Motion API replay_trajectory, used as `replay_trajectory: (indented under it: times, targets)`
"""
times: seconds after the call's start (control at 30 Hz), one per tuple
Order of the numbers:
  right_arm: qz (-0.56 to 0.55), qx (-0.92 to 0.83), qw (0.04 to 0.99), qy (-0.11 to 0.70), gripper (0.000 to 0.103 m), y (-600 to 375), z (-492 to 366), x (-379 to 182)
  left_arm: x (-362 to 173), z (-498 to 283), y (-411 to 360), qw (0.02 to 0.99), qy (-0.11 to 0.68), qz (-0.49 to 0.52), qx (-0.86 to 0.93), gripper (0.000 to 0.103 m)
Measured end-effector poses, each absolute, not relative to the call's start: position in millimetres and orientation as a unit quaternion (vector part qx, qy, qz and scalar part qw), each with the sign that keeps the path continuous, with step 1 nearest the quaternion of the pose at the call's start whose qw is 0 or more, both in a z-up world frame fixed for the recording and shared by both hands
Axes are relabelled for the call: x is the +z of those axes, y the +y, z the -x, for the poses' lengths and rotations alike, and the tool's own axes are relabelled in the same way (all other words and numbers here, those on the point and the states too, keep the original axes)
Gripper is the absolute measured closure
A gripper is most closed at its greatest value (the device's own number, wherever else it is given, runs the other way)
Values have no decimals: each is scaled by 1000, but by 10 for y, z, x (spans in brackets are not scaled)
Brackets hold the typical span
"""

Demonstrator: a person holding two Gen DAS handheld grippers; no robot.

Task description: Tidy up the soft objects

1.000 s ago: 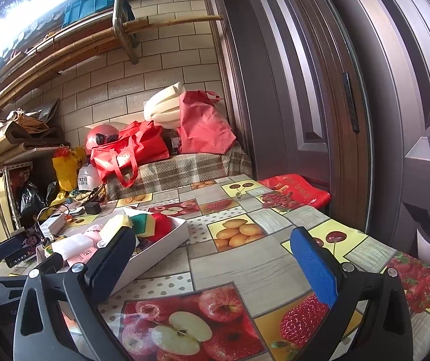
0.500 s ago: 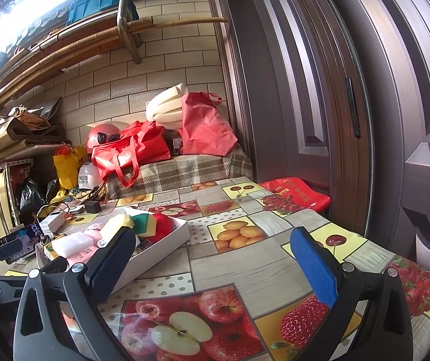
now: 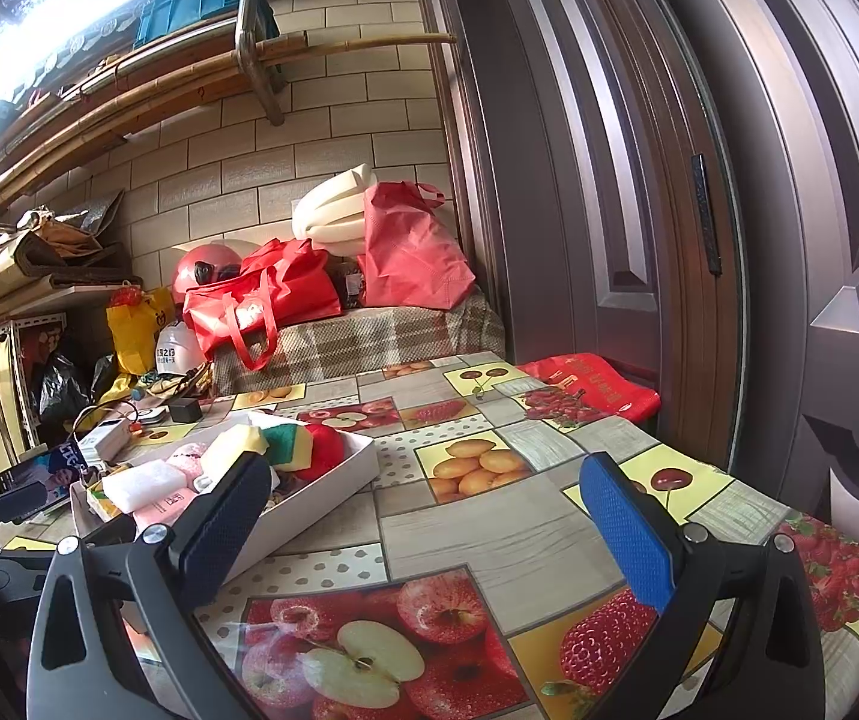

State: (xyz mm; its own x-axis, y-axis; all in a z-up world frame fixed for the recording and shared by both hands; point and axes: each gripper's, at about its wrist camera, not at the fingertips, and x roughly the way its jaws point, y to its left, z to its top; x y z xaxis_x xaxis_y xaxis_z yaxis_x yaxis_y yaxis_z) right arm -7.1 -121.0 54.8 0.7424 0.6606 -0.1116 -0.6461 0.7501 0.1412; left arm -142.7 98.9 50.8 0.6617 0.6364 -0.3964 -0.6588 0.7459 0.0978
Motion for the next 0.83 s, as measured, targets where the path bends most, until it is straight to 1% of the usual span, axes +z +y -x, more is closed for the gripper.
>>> replay_trajectory:
  times: [0.83]
  targets:
    - [-45,351,932,76,0,-1208,70,551,474,1411,979,915,211,33,343,0]
